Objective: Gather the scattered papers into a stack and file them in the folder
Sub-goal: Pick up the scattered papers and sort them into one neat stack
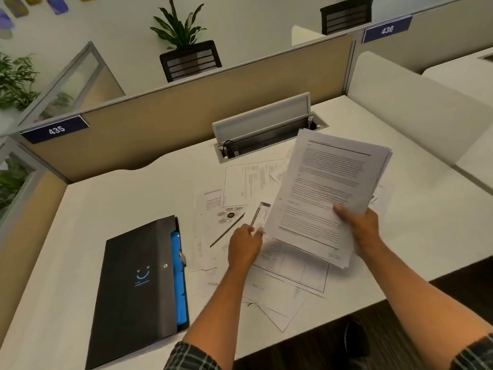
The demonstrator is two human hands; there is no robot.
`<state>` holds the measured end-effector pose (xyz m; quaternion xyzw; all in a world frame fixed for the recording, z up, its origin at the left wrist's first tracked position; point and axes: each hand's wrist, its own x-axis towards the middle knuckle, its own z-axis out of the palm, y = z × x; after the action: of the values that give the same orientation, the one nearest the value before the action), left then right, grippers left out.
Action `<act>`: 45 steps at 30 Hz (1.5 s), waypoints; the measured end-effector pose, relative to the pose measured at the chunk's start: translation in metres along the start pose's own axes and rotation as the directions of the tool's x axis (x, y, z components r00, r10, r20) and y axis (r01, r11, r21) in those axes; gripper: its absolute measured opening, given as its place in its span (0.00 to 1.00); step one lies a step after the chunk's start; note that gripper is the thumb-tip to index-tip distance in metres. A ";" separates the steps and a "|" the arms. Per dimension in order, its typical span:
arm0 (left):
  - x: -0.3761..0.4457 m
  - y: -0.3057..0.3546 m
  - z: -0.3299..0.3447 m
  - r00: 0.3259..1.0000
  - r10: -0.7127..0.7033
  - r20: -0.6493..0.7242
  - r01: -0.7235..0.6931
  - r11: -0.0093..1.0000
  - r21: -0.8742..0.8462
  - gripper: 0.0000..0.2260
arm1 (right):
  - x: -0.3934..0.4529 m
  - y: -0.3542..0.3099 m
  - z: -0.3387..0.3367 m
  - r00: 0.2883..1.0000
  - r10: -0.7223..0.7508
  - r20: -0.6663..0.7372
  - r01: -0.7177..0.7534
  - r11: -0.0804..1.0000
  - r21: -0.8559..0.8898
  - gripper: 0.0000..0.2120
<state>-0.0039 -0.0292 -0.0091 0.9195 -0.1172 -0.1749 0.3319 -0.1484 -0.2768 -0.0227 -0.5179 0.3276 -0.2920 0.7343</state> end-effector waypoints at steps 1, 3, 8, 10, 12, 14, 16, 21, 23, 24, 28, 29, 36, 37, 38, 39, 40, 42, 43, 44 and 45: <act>0.000 0.000 0.010 1.000 0.018 0.014 -0.020 0.991 0.129 0.23 | 0.001 -0.001 -0.011 1.000 0.015 -0.027 -0.015 1.000 -0.016 0.19; -0.001 0.004 0.027 0.999 0.033 -0.006 -0.029 0.938 0.345 0.33 | 0.002 -0.002 -0.031 0.998 0.027 -0.064 -0.030 0.999 -0.044 0.20; 0.003 0.019 0.046 0.999 -0.009 -0.046 0.031 0.864 0.502 0.43 | 0.001 -0.001 -0.057 0.993 0.030 -0.116 -0.035 0.998 -0.043 0.19; 0.008 0.023 0.048 0.998 -0.050 -0.033 0.060 0.869 0.490 0.43 | -0.001 -0.002 -0.060 0.993 0.023 -0.119 -0.028 0.999 -0.038 0.20; 0.012 0.027 0.048 0.997 -0.081 -0.019 0.080 0.876 0.476 0.44 | -0.003 -0.002 -0.063 0.993 0.021 -0.114 -0.026 0.999 -0.038 0.20; 0.013 0.028 0.049 0.994 -0.106 -0.011 0.101 0.896 0.433 0.45 | -0.003 -0.003 -0.066 0.994 0.018 -0.108 -0.023 0.998 -0.050 0.19; 0.015 0.029 0.047 0.991 -0.131 -0.003 0.122 0.915 0.385 0.44 | -0.004 -0.002 -0.069 0.994 0.014 -0.104 -0.020 0.998 -0.059 0.19; 0.025 0.025 0.030 0.993 -0.050 0.104 0.024 0.971 0.240 0.20 | -0.007 -0.003 -0.072 0.996 0.026 -0.081 -0.031 0.997 -0.068 0.21; 0.027 0.019 0.022 0.993 -0.004 0.120 -0.008 0.995 0.101 0.10 | -0.007 -0.004 -0.071 0.997 0.032 -0.067 -0.037 0.997 -0.074 0.22; 0.028 0.017 0.017 0.994 0.003 0.113 -0.007 0.999 0.035 0.09 | -0.007 -0.004 -0.071 0.998 0.035 -0.056 -0.039 0.996 -0.077 0.22; 0.035 0.011 -0.010 0.996 -0.089 -0.025 0.077 0.949 -0.307 0.07 | -0.007 -0.004 -0.067 0.999 0.035 -0.026 -0.037 0.995 -0.088 0.21; 0.039 0.009 -0.019 0.991 -0.125 -0.046 0.094 0.905 -0.414 0.11 | -0.007 -0.005 -0.065 0.999 0.035 -0.022 -0.037 0.995 -0.090 0.21; 0.050 0.000 -0.085 0.971 -0.237 0.038 0.136 0.413 -0.901 0.22 | -0.005 -0.001 -0.046 0.999 0.049 0.024 -0.047 0.996 -0.076 0.18; 0.050 -0.001 -0.090 0.983 -0.176 0.057 0.122 0.382 -0.916 0.17 | -0.006 -0.001 -0.041 0.998 0.048 0.038 -0.045 0.996 -0.077 0.18; 0.049 -0.002 -0.092 0.991 -0.115 0.066 0.105 0.373 -0.922 0.12 | -0.006 -0.002 -0.036 0.997 0.046 0.057 -0.041 0.996 -0.079 0.18; 0.047 -0.001 -0.091 0.996 -0.065 0.067 0.087 0.391 -0.916 0.09 | -0.007 -0.002 -0.030 0.996 0.047 0.082 -0.040 0.996 -0.080 0.18; 0.044 0.001 -0.089 0.997 -0.030 0.071 0.077 0.421 -0.904 0.07 | -0.007 -0.003 -0.022 0.992 0.050 0.112 -0.042 0.996 -0.077 0.19; 0.039 0.005 -0.078 0.996 0.023 0.091 0.067 0.503 -0.862 0.06 | -0.007 -0.006 -0.006 0.983 0.051 0.177 -0.036 0.995 -0.088 0.21; 0.036 0.007 -0.073 0.994 0.046 0.098 0.056 0.558 -0.828 0.08 | -0.008 -0.009 0.002 0.976 0.047 0.213 -0.026 0.995 -0.101 0.22; 0.032 0.008 -0.067 0.992 0.068 0.103 0.040 0.613 -0.789 0.11 | -0.009 -0.011 0.011 0.966 0.043 0.254 -0.015 0.994 -0.112 0.22; 0.028 0.010 -0.062 0.990 0.090 0.106 0.021 0.655 -0.755 0.15 | -0.009 -0.015 0.019 0.957 0.041 0.288 -0.006 0.992 -0.123 0.23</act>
<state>0.0457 -0.0106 0.0354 0.6825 -0.0737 -0.2627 0.6780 -0.1404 -0.2629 -0.0019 -0.5948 0.2396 -0.1836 0.7450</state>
